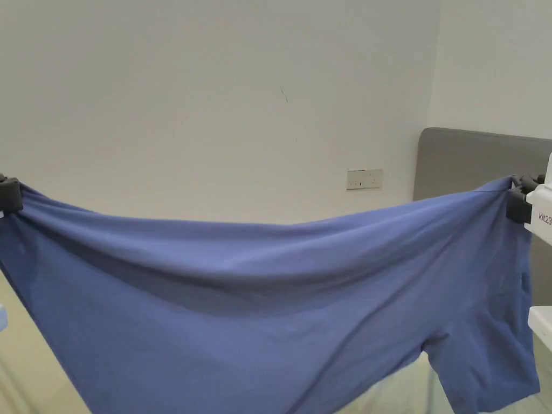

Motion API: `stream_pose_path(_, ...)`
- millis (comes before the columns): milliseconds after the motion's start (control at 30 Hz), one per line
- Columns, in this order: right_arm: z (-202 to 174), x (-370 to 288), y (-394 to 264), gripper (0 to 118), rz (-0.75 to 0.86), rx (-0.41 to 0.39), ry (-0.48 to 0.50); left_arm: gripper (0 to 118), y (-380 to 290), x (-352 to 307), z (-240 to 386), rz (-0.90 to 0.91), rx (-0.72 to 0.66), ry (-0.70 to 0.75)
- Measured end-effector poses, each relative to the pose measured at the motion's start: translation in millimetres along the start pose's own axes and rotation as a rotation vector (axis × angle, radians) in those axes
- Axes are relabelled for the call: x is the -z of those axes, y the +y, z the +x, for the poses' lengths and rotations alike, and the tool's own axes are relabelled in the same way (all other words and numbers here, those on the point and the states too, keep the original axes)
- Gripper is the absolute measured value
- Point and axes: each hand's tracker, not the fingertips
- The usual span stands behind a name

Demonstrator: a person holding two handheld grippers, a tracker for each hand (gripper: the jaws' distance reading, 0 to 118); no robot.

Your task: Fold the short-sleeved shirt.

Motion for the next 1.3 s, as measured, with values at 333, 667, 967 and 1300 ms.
stream_pose_path(333, -43.8, 106.7, -33.6, 6, -0.009, -0.041, -0.034, 3, -39.4, 100.0, 18.6, -0.045, 0.065, 0.062)
stream_pose_path(667, -60.4, 80.5, -179.3, 6, -0.164, -0.065, 0.053, 3, -189.6, 93.5, 33.3, -0.285, -0.005, -0.005)
stream_pose_path(967, -48.2, -0.2, -246.2, 6, -0.254, -0.061, 0.103, 3, -257.3, 19.3, 34.3, -0.374, -0.008, -0.074)
stream_pose_path(1300, -15.0, -66.0, -218.9, 6, -0.214, 0.049, 0.056, 3, -217.7, -55.7, 7.2, -0.282, -0.054, -0.099)
